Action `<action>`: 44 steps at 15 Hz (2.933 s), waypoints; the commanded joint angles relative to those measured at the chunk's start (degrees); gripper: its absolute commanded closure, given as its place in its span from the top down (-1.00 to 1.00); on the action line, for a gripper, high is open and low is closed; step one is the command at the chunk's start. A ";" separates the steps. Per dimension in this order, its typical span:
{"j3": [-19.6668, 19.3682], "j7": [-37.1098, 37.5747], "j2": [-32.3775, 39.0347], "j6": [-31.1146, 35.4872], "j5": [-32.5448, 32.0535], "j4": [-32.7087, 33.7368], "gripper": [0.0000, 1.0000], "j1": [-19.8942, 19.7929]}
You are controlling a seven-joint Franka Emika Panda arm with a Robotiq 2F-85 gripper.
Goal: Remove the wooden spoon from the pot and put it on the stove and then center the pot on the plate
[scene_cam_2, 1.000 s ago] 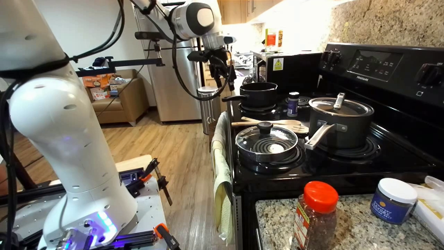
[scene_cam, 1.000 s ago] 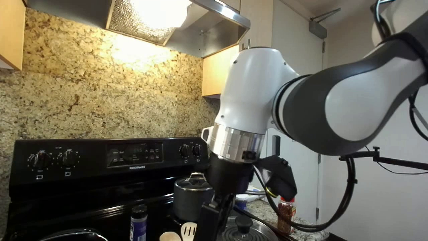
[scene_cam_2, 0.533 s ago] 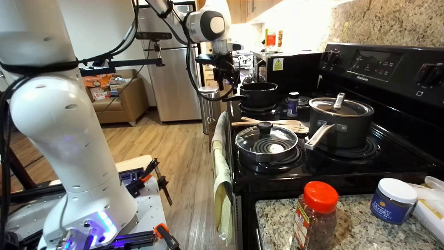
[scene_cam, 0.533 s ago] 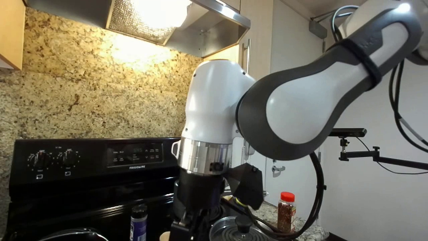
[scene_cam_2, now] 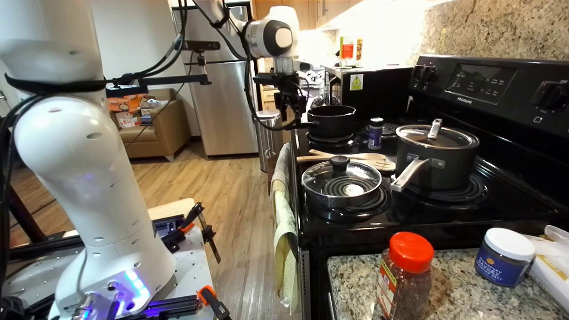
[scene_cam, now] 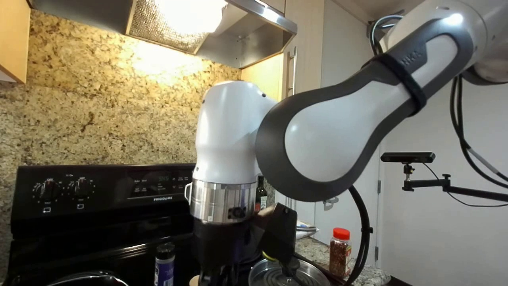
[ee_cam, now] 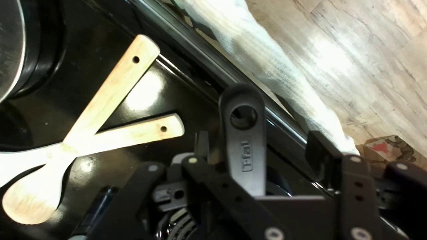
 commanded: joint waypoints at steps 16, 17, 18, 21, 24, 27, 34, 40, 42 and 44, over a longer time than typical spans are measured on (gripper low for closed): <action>-1.08 -1.41 -0.60 -3.94 -0.69 1.04 -0.72 0.08; -1.21 -1.66 -0.87 -4.41 -0.42 1.02 -0.72 -0.14; -1.23 -3.10 -1.23 -5.53 0.88 1.07 -0.72 -0.63; -1.74 -5.06 -2.08 -7.91 1.59 1.25 -0.72 -1.24; -2.05 -8.30 -1.17 -8.30 2.37 1.83 -0.72 -1.78; -2.13 -10.75 0.11 -8.06 3.70 2.15 -0.72 -2.01; -1.32 -13.25 2.81 -6.10 4.40 1.20 -0.72 -1.35; -1.43 -12.02 1.79 -6.82 3.34 1.14 -0.72 -0.99; -1.64 -11.45 1.03 -7.11 2.83 1.03 -0.72 -1.00; -1.77 -10.90 0.23 -7.29 2.26 0.96 -0.72 -0.94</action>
